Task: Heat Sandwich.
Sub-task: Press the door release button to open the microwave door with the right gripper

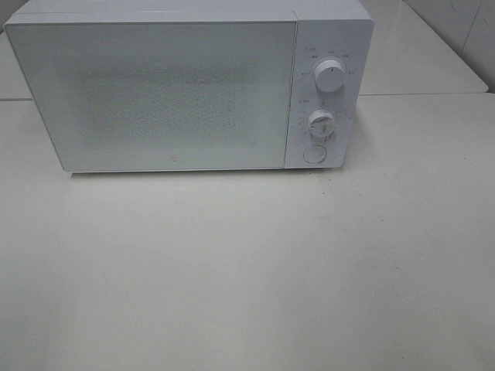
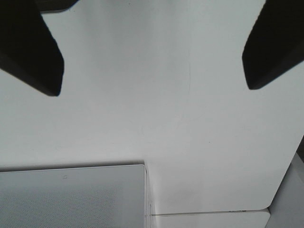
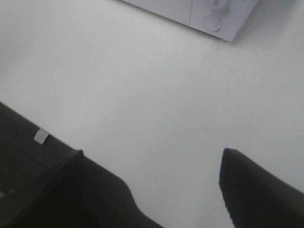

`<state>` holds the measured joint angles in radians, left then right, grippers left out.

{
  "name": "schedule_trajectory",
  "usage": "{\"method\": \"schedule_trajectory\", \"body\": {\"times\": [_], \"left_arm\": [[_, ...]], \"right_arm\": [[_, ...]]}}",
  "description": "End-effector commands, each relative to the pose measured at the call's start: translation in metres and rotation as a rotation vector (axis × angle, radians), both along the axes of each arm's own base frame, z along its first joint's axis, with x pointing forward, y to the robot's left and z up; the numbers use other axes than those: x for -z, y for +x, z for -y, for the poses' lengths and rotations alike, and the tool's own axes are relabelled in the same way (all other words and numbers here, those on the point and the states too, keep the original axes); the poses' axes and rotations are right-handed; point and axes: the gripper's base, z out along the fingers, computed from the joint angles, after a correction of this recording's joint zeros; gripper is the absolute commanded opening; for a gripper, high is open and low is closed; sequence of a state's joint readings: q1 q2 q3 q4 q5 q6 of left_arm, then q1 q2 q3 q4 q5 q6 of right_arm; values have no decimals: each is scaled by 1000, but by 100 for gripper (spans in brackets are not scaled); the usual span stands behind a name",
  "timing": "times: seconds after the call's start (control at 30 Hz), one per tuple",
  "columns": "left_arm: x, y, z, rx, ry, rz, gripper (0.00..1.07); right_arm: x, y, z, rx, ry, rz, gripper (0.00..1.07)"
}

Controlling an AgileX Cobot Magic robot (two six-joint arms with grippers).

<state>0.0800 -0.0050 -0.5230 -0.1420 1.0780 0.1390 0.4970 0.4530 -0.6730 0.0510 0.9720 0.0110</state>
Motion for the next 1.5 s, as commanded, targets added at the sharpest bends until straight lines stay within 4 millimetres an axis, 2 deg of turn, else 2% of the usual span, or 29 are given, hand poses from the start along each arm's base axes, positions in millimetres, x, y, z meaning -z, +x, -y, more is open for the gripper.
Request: {"method": "schedule_trajectory", "body": {"times": [0.03, 0.07, 0.3, 0.37, 0.7, 1.5], "left_arm": [[1, -2, 0, 7, -2, 16, 98], [1, -2, 0, 7, -2, 16, 98], [1, -2, 0, 7, -2, 16, 98], [1, -2, 0, 7, -2, 16, 98], [1, -2, 0, 7, -2, 16, 98], [1, -2, 0, 7, -2, 15, 98]], "right_arm": [[8, -10, 12, 119, 16, 26, 76], [13, -17, 17, 168, 22, 42, 76], [32, -33, 25, 281, 38, 104, 76], [43, -39, 27, 318, 40, 114, 76], [42, -63, 30, 422, 80, 281, 76], [42, -63, 30, 416, 79, 279, 76]]}}
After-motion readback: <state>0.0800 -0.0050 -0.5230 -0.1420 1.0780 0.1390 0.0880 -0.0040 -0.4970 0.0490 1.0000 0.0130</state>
